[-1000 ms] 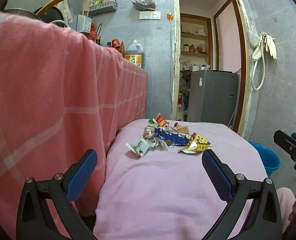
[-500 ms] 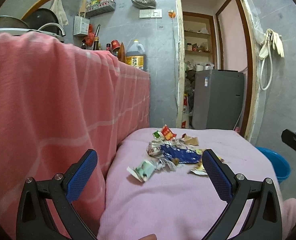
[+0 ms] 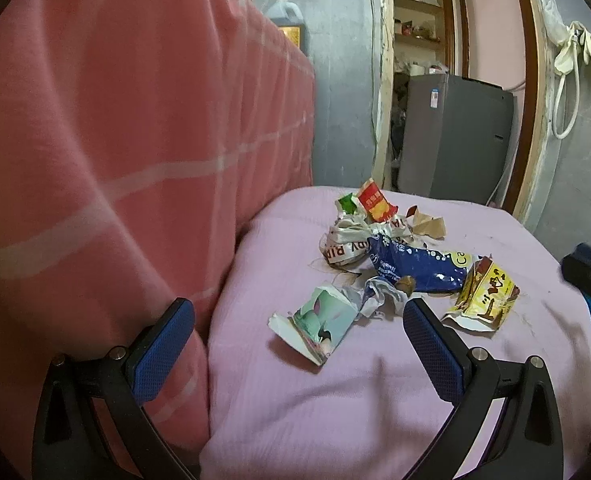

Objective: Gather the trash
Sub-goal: 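Grasp the white-green wrapper with the left tool while the right tool grasps the yellow packet, then carry both wrappers over the blue bucket and open both tools to drop them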

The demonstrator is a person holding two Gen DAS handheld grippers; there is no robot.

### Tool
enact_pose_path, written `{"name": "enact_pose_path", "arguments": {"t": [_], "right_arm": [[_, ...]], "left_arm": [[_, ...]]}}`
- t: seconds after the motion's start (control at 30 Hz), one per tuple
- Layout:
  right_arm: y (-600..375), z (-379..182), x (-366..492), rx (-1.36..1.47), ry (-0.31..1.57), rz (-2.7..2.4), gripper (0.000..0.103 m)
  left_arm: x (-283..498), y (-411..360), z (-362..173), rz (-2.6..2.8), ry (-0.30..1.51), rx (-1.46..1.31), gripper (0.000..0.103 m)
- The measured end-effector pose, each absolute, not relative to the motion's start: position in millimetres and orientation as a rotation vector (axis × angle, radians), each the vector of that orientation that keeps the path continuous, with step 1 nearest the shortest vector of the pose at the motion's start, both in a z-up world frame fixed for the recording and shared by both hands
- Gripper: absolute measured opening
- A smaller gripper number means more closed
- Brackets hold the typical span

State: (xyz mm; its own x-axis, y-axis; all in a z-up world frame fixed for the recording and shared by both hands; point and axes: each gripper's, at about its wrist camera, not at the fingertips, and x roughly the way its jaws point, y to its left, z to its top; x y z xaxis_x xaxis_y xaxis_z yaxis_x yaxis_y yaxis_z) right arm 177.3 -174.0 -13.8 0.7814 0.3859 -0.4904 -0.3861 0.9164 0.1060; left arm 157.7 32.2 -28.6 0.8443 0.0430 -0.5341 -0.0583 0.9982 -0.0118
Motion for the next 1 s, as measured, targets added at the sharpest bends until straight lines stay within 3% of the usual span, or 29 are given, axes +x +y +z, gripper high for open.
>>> {"name": "enact_pose_path", "arguments": {"t": [0.1,0.17,0.37,0.47,0.53,0.57,1.0], "right_arm": [[-163.1,-25.5,192.5,-0.015,0.593,0.450,0.083],[-155.6,-31.8,199.8,-0.026,0.622,0.464,0.082],[-141.7,-46.5,211.3,-0.050,0.689,0.468,0.075],[-138.4,-54.9,219.4,-0.042,0.734,0.472,0.068],[-136.7,-59.4,224.0,-0.034,0.759,0.481,0.058],[-136.1,-60.4,224.9,-0.030,0.765,0.487,0.058],[-165.4,-45.0,196.6,0.055,0.685,0.489,0.057]], "left_arm": [[163.7,33.9,-33.1,0.054,0.594,-0.032,0.098],[167.3,37.2,-37.8,0.060,0.622,-0.052,0.084],[172.5,49.6,-48.1,0.048,0.702,-0.128,0.059],[175.7,53.1,-51.2,0.044,0.739,-0.149,0.042],[178.3,54.0,-53.1,0.049,0.753,-0.157,0.037],[177.1,55.2,-52.3,0.045,0.751,-0.161,0.034],[148.6,24.9,-31.0,-0.039,0.670,-0.142,0.031]]}}
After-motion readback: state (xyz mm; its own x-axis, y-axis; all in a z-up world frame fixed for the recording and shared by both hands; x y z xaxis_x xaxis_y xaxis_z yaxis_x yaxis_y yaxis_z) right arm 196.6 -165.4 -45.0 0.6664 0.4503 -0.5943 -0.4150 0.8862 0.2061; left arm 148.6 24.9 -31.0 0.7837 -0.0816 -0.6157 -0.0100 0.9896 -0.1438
